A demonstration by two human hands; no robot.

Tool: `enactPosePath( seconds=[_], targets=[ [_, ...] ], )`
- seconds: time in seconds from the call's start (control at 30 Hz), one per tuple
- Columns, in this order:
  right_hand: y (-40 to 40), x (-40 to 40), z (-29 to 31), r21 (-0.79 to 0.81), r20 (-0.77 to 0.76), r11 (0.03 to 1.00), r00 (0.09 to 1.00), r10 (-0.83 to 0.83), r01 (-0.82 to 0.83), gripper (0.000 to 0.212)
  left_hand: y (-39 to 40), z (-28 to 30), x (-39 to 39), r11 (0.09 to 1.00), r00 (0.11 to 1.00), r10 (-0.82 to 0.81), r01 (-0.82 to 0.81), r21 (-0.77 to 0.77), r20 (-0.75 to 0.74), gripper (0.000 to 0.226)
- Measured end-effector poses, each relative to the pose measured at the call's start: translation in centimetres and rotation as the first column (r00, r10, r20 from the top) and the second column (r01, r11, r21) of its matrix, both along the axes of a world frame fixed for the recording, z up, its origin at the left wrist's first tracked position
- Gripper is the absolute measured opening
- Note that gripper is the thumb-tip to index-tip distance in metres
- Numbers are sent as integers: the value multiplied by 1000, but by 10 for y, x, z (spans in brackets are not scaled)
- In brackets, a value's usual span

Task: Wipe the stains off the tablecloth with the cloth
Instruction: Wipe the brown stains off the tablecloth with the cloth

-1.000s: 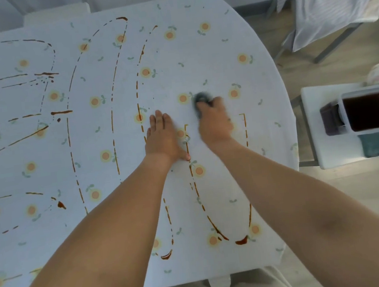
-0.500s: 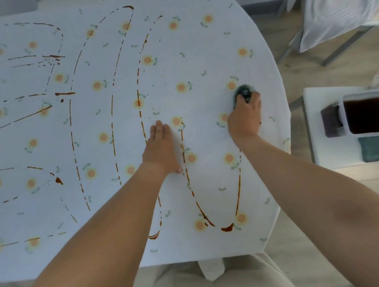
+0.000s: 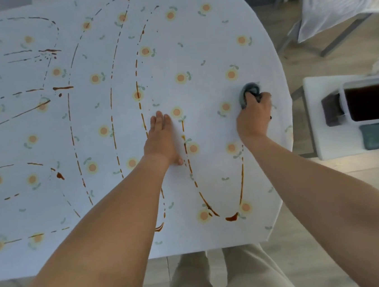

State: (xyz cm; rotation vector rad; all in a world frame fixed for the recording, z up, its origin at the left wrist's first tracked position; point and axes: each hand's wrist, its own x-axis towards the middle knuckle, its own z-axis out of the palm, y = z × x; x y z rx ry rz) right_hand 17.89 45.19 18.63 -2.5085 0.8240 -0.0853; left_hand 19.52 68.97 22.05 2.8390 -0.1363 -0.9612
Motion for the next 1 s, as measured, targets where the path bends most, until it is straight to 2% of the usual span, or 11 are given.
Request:
enactPosePath(
  seconds=[0.07, 0.13, 0.23, 0.3, 0.37, 0.47, 0.53, 0.63, 0.77, 0.93, 1.0],
  targets=[
    [35, 12, 4, 14, -12, 999, 999, 33, -33, 50, 2, -2, 0, 1000, 1000, -5, 5, -16, 8, 151],
    [80, 18, 4, 76, 11, 960, 963, 268, -268, 49, 5, -5, -1, 1000, 1000, -17, 17, -23, 16, 150],
    [123, 9, 5, 28, -43, 771, 770, 637, -637, 50, 10, -6, -1, 999, 999, -26, 27, -33, 24, 150],
    [109, -1, 5, -42, -20, 704, 705, 709, -709, 50, 12, -7, -2, 999, 999, -31, 33, -44, 34, 151],
    [68, -18, 1, -88, 9, 763, 765, 643, -640, 47, 12, -6, -3, 998, 998, -40, 42, -49, 38, 150],
    [-1, -43, -3, -92, 13, 970, 973, 229, -227, 46, 12, -4, -6, 998, 999, -40, 41, -52, 29, 147],
    [-17, -52, 1, -75, -13, 997, 999, -30, 29, 47, 14, -3, -12, 998, 998, -45, 47, -47, 34, 139],
    [10, -51, 2, -71, -50, 996, 997, -66, 62, 52, 15, -2, -32, 994, 993, -107, 109, -31, 48, 131],
    [79, -47, 7, -7, -94, 935, 931, 353, -355, 55, 14, -5, -67, 989, 989, -146, 146, -10, 29, 141],
    [79, -62, 13, -150, -129, 526, 544, 829, -837, 53, 12, -3, -70, 994, 995, -99, 100, -33, 31, 145],
    [47, -71, 3, -150, -108, 645, 661, 743, -749, 52, 13, -4, -70, 994, 994, -103, 104, -31, 33, 145]
  ],
)
